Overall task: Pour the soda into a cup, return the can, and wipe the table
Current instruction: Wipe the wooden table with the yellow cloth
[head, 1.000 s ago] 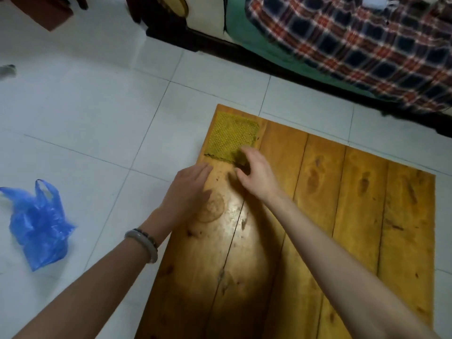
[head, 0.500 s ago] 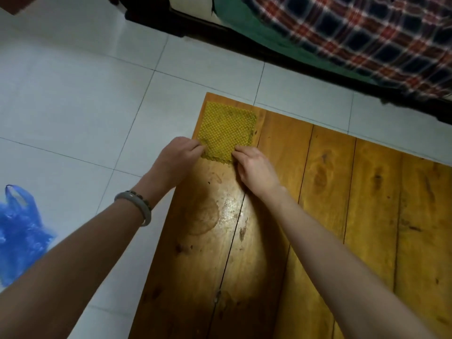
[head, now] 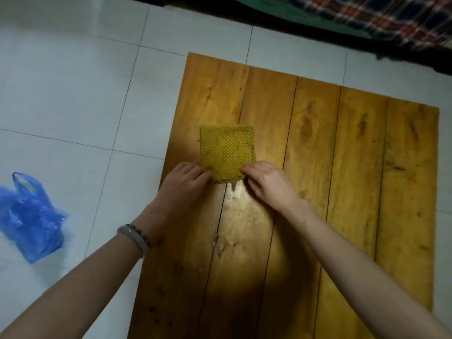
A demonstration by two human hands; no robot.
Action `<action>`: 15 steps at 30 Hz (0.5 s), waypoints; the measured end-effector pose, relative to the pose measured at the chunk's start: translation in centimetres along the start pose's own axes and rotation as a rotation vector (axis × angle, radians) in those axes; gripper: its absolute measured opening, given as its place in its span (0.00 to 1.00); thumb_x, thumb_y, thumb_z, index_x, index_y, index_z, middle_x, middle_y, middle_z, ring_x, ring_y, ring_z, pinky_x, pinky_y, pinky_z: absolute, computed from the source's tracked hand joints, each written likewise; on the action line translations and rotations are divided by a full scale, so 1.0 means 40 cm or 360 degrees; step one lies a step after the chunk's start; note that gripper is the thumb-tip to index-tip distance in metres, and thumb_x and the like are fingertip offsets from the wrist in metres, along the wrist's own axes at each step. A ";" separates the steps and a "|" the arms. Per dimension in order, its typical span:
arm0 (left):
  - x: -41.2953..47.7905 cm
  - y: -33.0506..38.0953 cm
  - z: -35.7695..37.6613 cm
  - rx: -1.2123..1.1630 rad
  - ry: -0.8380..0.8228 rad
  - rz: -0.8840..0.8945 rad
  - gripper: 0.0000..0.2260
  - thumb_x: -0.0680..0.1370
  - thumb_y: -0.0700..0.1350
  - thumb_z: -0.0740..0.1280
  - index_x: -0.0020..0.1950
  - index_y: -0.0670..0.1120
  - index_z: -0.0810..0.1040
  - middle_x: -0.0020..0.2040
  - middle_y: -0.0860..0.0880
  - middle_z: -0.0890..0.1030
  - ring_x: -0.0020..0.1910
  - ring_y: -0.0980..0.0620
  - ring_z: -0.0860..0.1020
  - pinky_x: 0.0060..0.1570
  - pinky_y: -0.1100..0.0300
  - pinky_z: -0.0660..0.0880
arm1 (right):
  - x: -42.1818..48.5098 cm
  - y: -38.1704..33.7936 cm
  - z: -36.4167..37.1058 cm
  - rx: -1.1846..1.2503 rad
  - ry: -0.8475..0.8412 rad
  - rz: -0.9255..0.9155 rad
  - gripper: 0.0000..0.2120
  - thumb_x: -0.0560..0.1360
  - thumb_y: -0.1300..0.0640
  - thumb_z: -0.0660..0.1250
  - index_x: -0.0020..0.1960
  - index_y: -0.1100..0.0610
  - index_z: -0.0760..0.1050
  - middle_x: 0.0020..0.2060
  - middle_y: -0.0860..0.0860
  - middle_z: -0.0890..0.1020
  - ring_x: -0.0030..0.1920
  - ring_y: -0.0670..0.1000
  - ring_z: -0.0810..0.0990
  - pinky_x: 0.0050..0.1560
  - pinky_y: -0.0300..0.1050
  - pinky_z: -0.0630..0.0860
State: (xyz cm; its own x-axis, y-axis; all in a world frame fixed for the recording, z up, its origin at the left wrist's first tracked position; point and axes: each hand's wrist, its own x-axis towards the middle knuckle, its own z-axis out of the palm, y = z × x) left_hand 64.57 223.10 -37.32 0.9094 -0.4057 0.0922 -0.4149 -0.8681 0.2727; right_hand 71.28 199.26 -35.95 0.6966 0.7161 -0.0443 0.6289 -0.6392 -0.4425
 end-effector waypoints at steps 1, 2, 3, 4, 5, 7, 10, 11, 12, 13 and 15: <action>-0.023 0.039 0.008 -0.0025 -0.0036 0.0002 0.11 0.69 0.36 0.73 0.51 0.40 0.81 0.46 0.42 0.82 0.44 0.42 0.80 0.48 0.51 0.75 | -0.045 -0.007 -0.004 0.0002 -0.0020 -0.0008 0.13 0.69 0.68 0.70 0.54 0.63 0.79 0.48 0.58 0.83 0.47 0.58 0.82 0.50 0.54 0.79; -0.042 0.081 0.014 -0.0050 -0.0072 0.0012 0.12 0.68 0.36 0.74 0.51 0.40 0.81 0.46 0.42 0.82 0.45 0.42 0.80 0.48 0.51 0.75 | -0.090 -0.012 -0.008 0.0000 -0.0039 -0.0008 0.13 0.69 0.68 0.70 0.54 0.63 0.79 0.48 0.58 0.83 0.47 0.58 0.82 0.50 0.54 0.79; -0.058 0.122 0.019 -0.0070 -0.0102 0.0032 0.12 0.68 0.37 0.74 0.51 0.41 0.81 0.46 0.42 0.82 0.45 0.43 0.80 0.49 0.51 0.75 | -0.135 -0.015 -0.014 -0.0005 -0.0061 -0.0006 0.14 0.68 0.68 0.71 0.54 0.63 0.79 0.48 0.58 0.83 0.47 0.57 0.82 0.51 0.53 0.79; -0.072 0.163 0.024 -0.0075 -0.0127 0.0065 0.11 0.69 0.37 0.73 0.51 0.41 0.81 0.46 0.43 0.82 0.45 0.43 0.80 0.49 0.51 0.76 | -0.180 -0.016 -0.020 -0.0008 -0.0088 -0.0002 0.14 0.68 0.68 0.71 0.54 0.63 0.79 0.48 0.58 0.83 0.47 0.57 0.82 0.51 0.53 0.79; -0.085 0.202 0.031 -0.0074 -0.0144 0.0109 0.09 0.71 0.39 0.70 0.51 0.41 0.81 0.46 0.43 0.82 0.45 0.43 0.80 0.50 0.51 0.76 | -0.224 -0.015 -0.023 -0.0009 -0.0103 0.0005 0.15 0.68 0.68 0.70 0.54 0.63 0.79 0.48 0.58 0.83 0.47 0.57 0.82 0.51 0.53 0.79; -0.105 0.282 0.037 -0.0119 -0.0169 0.0158 0.11 0.74 0.42 0.62 0.51 0.41 0.80 0.46 0.43 0.81 0.47 0.43 0.80 0.51 0.51 0.76 | -0.315 -0.013 -0.028 -0.0010 -0.0123 0.0030 0.15 0.68 0.67 0.70 0.55 0.63 0.79 0.48 0.58 0.83 0.47 0.58 0.81 0.51 0.54 0.79; -0.141 0.405 0.045 -0.0178 -0.0144 0.0170 0.11 0.74 0.42 0.61 0.50 0.40 0.81 0.47 0.42 0.82 0.48 0.42 0.80 0.52 0.51 0.77 | -0.460 -0.016 -0.024 -0.0001 -0.0126 0.0059 0.16 0.67 0.69 0.71 0.55 0.63 0.79 0.47 0.57 0.83 0.46 0.58 0.82 0.51 0.52 0.79; -0.156 0.448 0.049 -0.0183 -0.0130 0.0169 0.10 0.74 0.41 0.63 0.50 0.40 0.81 0.47 0.42 0.82 0.49 0.42 0.80 0.51 0.50 0.77 | -0.507 -0.018 -0.023 0.0005 -0.0130 0.0064 0.16 0.67 0.69 0.71 0.55 0.62 0.79 0.47 0.57 0.83 0.46 0.58 0.82 0.51 0.52 0.79; -0.172 0.489 0.055 -0.0194 -0.0139 0.0165 0.09 0.73 0.40 0.65 0.50 0.40 0.81 0.48 0.41 0.82 0.49 0.42 0.80 0.51 0.50 0.77 | -0.553 -0.022 -0.022 0.0010 -0.0137 0.0073 0.16 0.68 0.69 0.70 0.55 0.62 0.78 0.47 0.57 0.83 0.46 0.58 0.82 0.51 0.53 0.79; -0.189 0.527 0.063 -0.0209 -0.0164 0.0158 0.09 0.72 0.39 0.66 0.50 0.40 0.80 0.47 0.41 0.82 0.49 0.42 0.80 0.50 0.50 0.77 | -0.597 -0.025 -0.022 0.0010 -0.0141 0.0086 0.16 0.69 0.68 0.70 0.56 0.62 0.78 0.48 0.57 0.83 0.47 0.58 0.82 0.50 0.53 0.79; -0.221 0.598 0.083 -0.0229 -0.0227 0.0158 0.08 0.73 0.40 0.64 0.50 0.40 0.79 0.47 0.42 0.81 0.47 0.43 0.80 0.47 0.50 0.79 | -0.680 -0.032 -0.020 0.0011 -0.0141 0.0104 0.16 0.69 0.68 0.70 0.56 0.62 0.78 0.48 0.57 0.83 0.47 0.58 0.81 0.50 0.53 0.79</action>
State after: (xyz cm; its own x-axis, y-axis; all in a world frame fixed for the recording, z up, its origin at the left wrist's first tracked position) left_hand 46.49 204.97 -34.77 0.8465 -0.5324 -0.0083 -0.4843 -0.7763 0.4036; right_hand 51.81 180.38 -33.47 0.7027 0.6949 -0.1525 0.5803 -0.6838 -0.4423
